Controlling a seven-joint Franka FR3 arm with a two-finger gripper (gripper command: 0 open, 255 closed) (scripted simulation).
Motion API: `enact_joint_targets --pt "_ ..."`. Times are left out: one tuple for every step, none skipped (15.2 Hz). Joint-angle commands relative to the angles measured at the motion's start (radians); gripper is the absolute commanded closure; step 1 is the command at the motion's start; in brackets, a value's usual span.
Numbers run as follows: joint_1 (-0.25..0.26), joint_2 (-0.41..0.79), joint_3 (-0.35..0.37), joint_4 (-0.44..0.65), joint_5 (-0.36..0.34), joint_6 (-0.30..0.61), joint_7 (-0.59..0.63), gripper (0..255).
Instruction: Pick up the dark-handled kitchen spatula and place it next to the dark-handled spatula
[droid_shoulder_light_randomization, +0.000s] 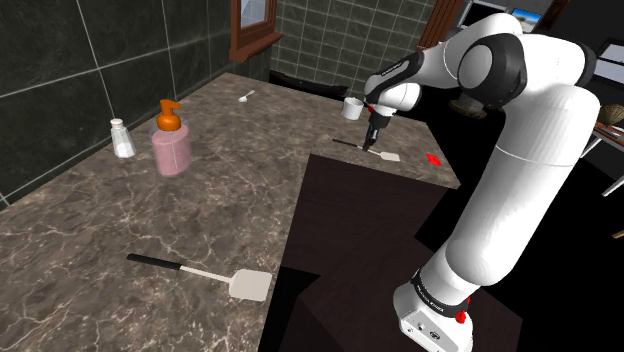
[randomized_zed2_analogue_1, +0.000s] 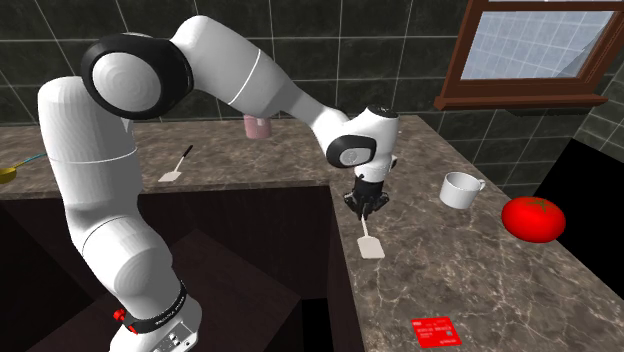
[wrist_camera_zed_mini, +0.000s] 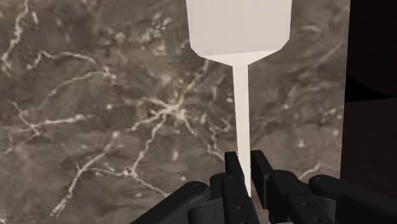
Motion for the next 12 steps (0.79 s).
enact_joint_targets --pt "0.003 -0.014 -0.004 0.006 -0.012 -0.016 0.009 255" --pt "0.005 -0.022 -0.006 0.010 -0.019 -0.028 0.014 255" --pt "0.007 -0.030 -0.008 0.015 -0.026 -0.039 0.020 255" --pt "0.008 -0.038 -0.009 0.021 -0.033 -0.050 0.025 255" --pt "0.010 -0.046 -0.011 0.026 -0.039 -0.062 0.030 255" --pt "0.011 -0.053 -0.013 0.032 -0.046 -0.074 0.035 255" --pt "0.012 -0.060 -0.014 0.038 -0.052 -0.085 0.039 255" --pt "0.014 -0.067 -0.015 0.044 -0.058 -0.097 0.044 255" --pt "0.015 -0.074 -0.016 0.050 -0.064 -0.109 0.048 255" --pt "0.016 -0.081 -0.017 0.057 -0.069 -0.121 0.053 255" --pt "0.017 -0.088 -0.018 0.064 -0.075 -0.133 0.057 255" --pt "0.018 -0.094 -0.019 0.071 -0.080 -0.145 0.061 255"
